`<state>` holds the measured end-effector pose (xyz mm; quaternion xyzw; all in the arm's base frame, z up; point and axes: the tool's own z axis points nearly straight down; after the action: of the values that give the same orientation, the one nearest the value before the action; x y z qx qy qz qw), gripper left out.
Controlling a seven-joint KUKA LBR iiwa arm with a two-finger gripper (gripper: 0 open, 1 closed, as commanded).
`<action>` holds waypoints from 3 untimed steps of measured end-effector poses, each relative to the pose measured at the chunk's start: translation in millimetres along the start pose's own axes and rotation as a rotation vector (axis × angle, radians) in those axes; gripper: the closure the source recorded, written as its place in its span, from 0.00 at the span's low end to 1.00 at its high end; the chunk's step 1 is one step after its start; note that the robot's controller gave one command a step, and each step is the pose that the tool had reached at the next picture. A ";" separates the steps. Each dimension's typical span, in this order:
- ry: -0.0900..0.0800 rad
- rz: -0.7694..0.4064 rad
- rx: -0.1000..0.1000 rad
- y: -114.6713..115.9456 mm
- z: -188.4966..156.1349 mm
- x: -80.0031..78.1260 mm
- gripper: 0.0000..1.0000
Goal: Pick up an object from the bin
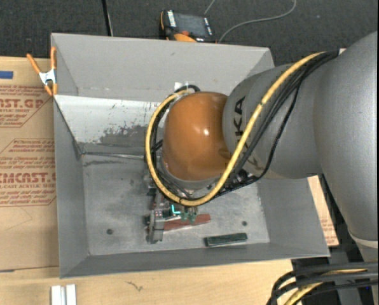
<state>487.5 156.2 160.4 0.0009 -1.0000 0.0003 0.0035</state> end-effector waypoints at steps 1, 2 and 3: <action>-0.013 0.005 -0.003 -41.9 90.6 -0.5 0.00; -0.006 0.002 -0.003 -39.9 87.8 0.6 1.00; -0.011 0.004 -0.002 -41.0 88.7 -0.3 0.00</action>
Offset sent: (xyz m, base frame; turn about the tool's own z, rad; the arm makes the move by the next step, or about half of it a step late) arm -0.0013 -0.0417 -0.0889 0.0030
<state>487.3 115.2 71.7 -0.0008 -1.0000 -0.0010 -0.0022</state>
